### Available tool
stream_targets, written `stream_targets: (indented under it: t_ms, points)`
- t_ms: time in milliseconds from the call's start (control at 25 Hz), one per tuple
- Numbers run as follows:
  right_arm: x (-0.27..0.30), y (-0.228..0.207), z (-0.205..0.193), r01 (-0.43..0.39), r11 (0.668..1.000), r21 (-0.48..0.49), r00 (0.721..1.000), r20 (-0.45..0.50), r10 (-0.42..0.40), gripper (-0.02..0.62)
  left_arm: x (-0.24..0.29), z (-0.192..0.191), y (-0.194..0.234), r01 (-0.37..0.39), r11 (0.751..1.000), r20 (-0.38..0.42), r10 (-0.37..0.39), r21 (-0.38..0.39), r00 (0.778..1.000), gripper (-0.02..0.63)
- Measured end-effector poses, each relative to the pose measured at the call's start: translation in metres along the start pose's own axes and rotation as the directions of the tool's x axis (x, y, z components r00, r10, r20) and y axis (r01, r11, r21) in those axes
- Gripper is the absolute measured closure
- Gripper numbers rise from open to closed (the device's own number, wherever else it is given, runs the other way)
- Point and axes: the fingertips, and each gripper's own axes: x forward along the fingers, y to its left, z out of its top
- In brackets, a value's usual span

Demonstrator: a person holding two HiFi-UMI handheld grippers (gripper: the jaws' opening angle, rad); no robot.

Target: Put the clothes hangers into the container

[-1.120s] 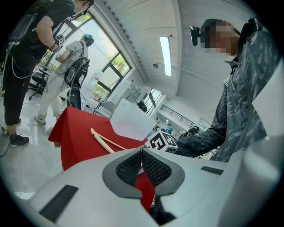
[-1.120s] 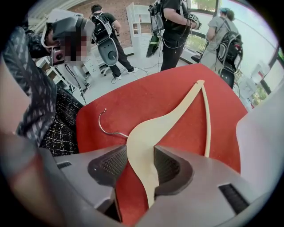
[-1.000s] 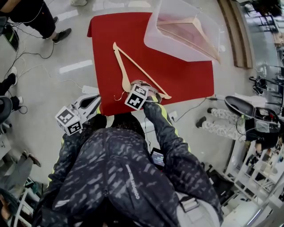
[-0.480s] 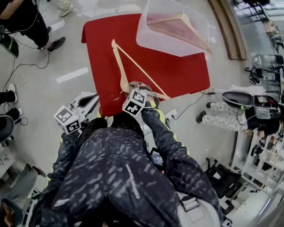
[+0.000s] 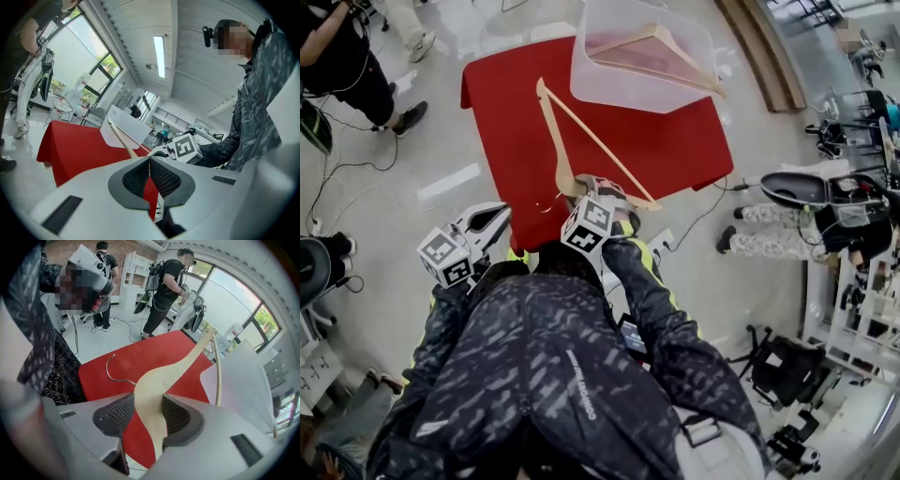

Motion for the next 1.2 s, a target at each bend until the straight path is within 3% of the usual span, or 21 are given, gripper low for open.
stream_targets:
  t_ms: [360,560,880,1200]
  points:
    - [-0.048,-0.003,-0.001,0.079,0.996,0.039,0.997,0.012,-0.08,0.402,0.002,0.004,-0.022,0.063,0.997,0.0,-0.063,0.048,0.998,0.594]
    - [-0.078,-0.016,-0.005,0.131,0.991,0.013,0.991,-0.001,-0.131,0.402,0.008,0.009,-0.034,0.106,0.991,0.002,-0.106,0.08,0.994,0.594]
    - [-0.122,-0.049,-0.025,0.19,0.981,-0.04,0.979,-0.069,-0.193,0.402,0.012,0.002,-0.045,0.148,0.986,-0.008,-0.148,0.075,0.989,0.594]
    - [-0.154,-0.089,-0.055,0.187,0.976,-0.109,0.963,-0.173,-0.204,0.402,0.016,0.001,-0.048,0.163,0.984,-0.013,-0.163,0.073,0.987,0.594]
